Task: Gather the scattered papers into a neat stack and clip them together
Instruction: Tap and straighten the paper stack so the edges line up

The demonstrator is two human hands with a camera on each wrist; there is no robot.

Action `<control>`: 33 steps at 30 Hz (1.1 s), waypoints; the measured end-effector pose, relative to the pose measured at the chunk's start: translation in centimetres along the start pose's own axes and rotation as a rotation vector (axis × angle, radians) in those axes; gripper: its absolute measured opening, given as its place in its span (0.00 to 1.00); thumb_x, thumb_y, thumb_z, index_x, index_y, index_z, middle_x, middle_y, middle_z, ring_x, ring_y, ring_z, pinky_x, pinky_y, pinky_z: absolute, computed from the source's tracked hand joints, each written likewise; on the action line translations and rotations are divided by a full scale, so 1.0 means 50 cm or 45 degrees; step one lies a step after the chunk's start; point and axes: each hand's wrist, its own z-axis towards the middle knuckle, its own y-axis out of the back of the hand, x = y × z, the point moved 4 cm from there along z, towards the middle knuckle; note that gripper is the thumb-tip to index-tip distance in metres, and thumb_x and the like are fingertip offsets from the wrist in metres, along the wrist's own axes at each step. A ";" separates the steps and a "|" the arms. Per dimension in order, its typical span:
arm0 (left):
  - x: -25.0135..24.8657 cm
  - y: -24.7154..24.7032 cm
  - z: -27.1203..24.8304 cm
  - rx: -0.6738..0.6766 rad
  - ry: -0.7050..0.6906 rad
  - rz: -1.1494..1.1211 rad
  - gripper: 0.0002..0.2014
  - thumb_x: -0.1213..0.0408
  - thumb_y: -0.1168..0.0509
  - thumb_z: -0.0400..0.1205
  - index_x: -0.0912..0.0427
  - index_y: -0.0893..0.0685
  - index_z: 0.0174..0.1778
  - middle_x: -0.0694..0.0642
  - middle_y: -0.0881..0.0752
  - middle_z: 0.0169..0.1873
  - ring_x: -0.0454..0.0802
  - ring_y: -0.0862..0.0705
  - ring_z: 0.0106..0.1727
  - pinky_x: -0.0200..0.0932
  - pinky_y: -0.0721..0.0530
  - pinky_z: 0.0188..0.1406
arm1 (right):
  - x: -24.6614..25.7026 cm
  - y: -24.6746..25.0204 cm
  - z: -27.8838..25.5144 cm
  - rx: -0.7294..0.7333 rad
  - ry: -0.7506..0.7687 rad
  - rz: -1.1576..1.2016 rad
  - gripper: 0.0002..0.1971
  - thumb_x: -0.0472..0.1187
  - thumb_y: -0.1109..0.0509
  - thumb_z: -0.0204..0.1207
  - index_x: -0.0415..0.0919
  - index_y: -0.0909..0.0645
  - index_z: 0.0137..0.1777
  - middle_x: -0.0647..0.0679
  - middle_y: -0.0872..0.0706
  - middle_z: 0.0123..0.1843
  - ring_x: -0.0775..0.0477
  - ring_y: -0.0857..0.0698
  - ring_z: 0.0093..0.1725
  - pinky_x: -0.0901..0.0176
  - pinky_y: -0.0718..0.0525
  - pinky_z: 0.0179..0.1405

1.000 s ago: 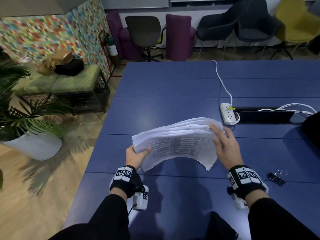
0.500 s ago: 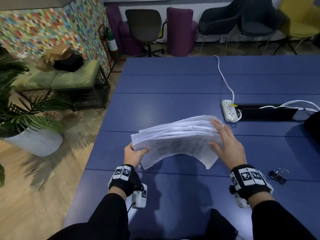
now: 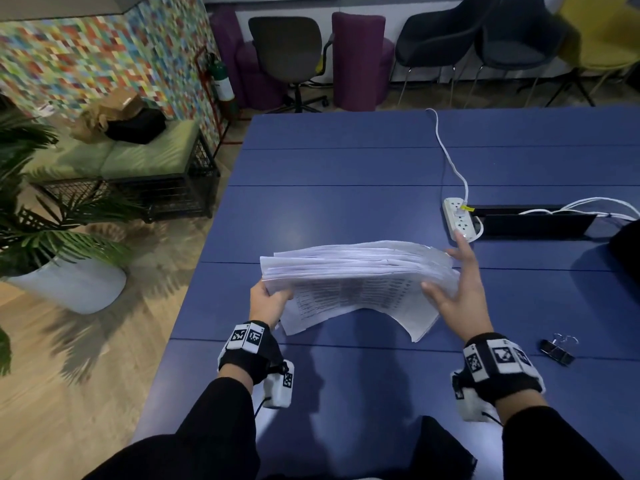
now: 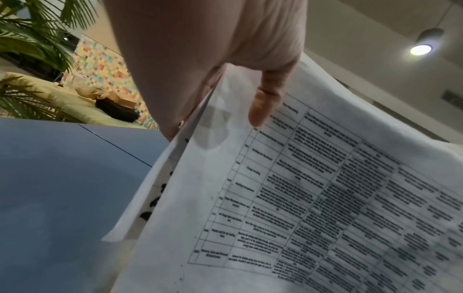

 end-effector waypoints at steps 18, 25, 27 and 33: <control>0.006 -0.021 0.012 0.014 -0.088 0.463 0.14 0.83 0.47 0.76 0.73 0.17 0.48 0.63 0.17 0.42 0.56 0.19 0.44 0.47 0.22 0.44 | -0.093 -0.030 -0.010 0.025 -0.584 0.404 0.14 0.29 0.25 0.71 0.35 0.19 0.56 0.39 0.13 0.50 0.44 0.14 0.47 0.76 0.17 0.34; -0.082 -0.004 -0.019 -0.049 -0.184 0.123 0.15 0.84 0.45 0.72 0.69 0.19 0.47 0.57 0.21 0.30 0.54 0.20 0.35 0.35 0.21 0.28 | 0.071 0.017 0.036 -0.149 -0.343 0.677 0.09 0.28 0.27 0.72 0.43 0.17 0.41 0.57 0.10 0.31 0.63 0.13 0.32 0.71 0.16 0.32; -0.102 0.003 -0.041 -0.135 -0.239 -0.029 0.13 0.82 0.42 0.73 0.64 0.20 0.48 0.52 0.20 0.33 0.44 0.22 0.35 0.29 0.21 0.30 | 0.078 0.024 0.031 -0.100 -0.287 0.657 0.10 0.30 0.24 0.69 0.42 0.16 0.48 0.54 0.09 0.39 0.64 0.12 0.36 0.70 0.15 0.36; -0.025 -0.007 -0.057 -0.145 0.008 -0.156 0.09 0.76 0.31 0.68 0.59 0.18 0.39 0.51 0.18 0.33 0.53 0.21 0.39 0.44 0.24 0.39 | -0.054 -0.066 -0.065 0.051 -0.623 0.353 0.12 0.34 0.18 0.63 0.40 0.14 0.45 0.40 0.09 0.47 0.50 0.12 0.42 0.56 0.11 0.45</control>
